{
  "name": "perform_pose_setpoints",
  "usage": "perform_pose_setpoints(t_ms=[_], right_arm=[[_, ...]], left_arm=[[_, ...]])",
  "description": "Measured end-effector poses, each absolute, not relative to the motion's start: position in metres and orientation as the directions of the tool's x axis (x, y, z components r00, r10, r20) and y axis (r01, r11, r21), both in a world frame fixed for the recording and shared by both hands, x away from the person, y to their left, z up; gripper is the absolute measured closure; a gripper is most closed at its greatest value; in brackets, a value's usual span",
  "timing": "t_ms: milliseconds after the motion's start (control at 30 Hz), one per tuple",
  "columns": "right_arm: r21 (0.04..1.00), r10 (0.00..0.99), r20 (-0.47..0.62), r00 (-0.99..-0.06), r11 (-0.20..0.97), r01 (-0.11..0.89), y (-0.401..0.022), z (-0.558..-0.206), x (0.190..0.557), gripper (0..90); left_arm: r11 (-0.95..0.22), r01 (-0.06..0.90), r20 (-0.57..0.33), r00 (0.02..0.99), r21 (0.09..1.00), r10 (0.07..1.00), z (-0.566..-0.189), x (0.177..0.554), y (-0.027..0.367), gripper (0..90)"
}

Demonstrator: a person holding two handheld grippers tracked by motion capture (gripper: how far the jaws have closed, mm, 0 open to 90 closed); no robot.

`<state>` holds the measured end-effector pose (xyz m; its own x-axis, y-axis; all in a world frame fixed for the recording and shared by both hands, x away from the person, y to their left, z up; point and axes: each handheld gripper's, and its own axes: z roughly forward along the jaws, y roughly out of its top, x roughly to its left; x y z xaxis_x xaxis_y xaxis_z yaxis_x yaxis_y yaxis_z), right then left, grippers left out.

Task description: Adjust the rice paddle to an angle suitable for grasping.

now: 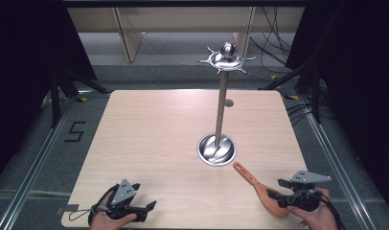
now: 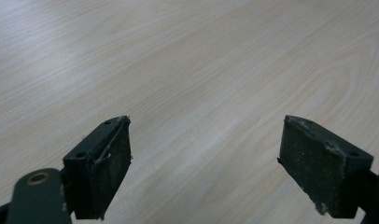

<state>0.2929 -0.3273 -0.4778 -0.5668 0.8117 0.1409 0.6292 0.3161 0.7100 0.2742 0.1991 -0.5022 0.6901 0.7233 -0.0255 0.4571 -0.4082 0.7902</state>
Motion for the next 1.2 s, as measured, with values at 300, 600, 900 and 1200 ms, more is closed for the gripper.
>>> perform_pose_setpoints(t_ms=[300, 600, 900, 1200], right_arm=[[0.710, 0.797, 0.126, -0.591, 0.344, 0.615, -0.328, -0.478, 0.295, 37.2], [0.689, 0.806, 0.123, -0.579, 0.351, 0.635, -0.324, -0.477, 0.294, 37.2], [0.647, 0.797, 0.118, -0.593, 0.391, 0.654, -0.317, -0.472, 0.305, 37.2], [0.619, 0.771, 0.059, -0.634, 0.470, 0.629, -0.307, -0.464, 0.329, 39.3]], left_arm=[[-0.388, 0.456, -0.034, 0.681, 0.801, 0.731, -0.503, 0.274, 0.198, 16.0], [-0.407, 0.459, -0.028, 0.690, 0.790, 0.724, -0.502, 0.274, 0.199, 16.0], [-0.411, 0.437, -0.010, 0.694, 0.800, 0.720, -0.503, 0.277, 0.199, 16.0], [-0.424, 0.431, 0.004, 0.698, 0.797, 0.716, -0.503, 0.277, 0.200, 16.0]])
